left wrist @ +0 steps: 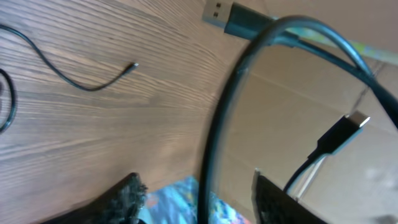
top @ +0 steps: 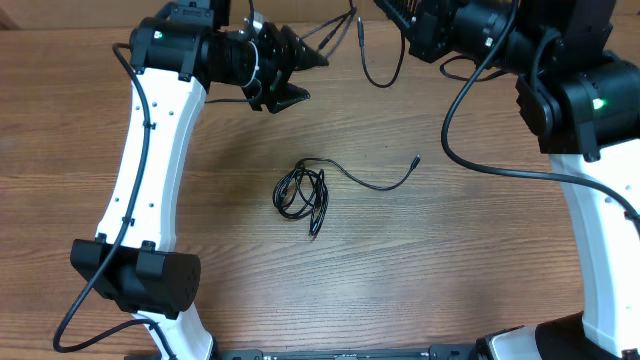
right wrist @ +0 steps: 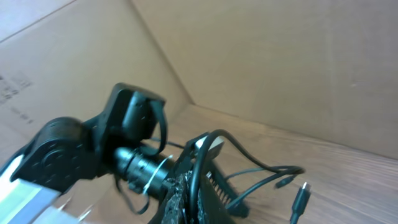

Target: Untangle cables

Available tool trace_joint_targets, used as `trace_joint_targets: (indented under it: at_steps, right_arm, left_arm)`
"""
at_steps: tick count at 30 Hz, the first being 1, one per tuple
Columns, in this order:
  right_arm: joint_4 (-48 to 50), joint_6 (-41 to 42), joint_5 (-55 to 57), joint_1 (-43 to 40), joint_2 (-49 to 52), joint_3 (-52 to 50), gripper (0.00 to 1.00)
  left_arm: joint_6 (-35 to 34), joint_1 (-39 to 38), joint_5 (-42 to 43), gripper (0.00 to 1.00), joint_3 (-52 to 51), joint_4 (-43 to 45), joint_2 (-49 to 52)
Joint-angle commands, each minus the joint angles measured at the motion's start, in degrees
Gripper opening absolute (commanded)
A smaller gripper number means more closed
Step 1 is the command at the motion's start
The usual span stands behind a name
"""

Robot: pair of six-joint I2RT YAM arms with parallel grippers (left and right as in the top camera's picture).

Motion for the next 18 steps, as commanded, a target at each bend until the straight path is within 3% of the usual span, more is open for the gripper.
trace_joint_targets:
  at_steps: [1, 7, 14, 18]
  right_arm:
    - [0.9, -0.5, 5.0, 0.3, 0.1, 0.2, 0.04]
    - [0.2, -0.2, 11.8, 0.3, 0.1, 0.2, 0.04]
    - [-3.9, 0.0, 25.2, 0.2, 0.2, 0.2, 0.04]
    - [-6.6, 0.1, 36.8, 0.2, 0.8, 0.1, 0.04]
  left_arm:
    - [2.3, 0.0, -5.7, 0.44, 0.6, -1.0, -1.3]
    - [6.6, 0.0, -24.0, 0.34, 0.6, -5.3, -1.3]
    - [10.9, 0.1, -40.5, 0.06, 0.6, -9.3, -1.3]
    - [13.9, 0.8, -48.6, 0.04, 0.6, -9.9, -1.3]
